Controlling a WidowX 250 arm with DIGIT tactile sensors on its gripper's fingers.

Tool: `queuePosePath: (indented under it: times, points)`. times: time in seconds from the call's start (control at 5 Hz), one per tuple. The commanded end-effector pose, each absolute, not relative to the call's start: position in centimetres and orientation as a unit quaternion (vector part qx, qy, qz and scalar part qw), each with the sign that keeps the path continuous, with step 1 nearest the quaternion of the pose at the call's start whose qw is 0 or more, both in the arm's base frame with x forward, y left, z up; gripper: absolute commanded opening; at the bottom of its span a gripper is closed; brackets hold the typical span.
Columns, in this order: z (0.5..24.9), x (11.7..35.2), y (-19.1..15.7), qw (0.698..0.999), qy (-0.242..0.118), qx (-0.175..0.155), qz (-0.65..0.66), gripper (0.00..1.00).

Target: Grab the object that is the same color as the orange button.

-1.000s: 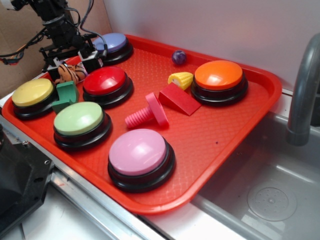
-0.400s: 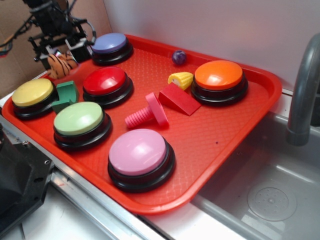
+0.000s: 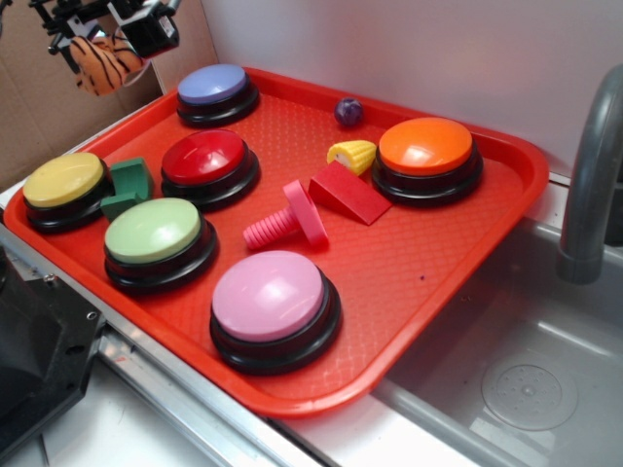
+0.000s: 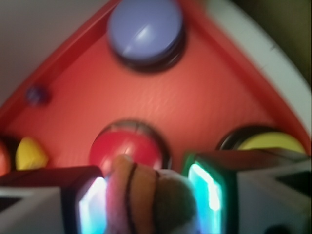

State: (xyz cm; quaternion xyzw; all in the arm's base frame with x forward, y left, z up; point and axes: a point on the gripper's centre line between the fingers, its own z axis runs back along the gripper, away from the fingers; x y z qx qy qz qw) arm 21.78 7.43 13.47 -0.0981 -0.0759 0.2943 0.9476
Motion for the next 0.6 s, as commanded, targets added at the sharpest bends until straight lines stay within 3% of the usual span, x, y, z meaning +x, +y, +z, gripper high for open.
queuePosePath:
  times: [0.0, 0.2, 0.4]
  points:
    - [14.5, 18.9, 0.7, 0.98, -0.064, -0.1, 0.159, 0.0]
    - [13.9, 18.3, -1.5, 0.986, -0.059, -0.096, 0.119, 0.0]
    - [14.0, 18.5, -0.7, 0.985, -0.045, -0.101, 0.131, 0.0]
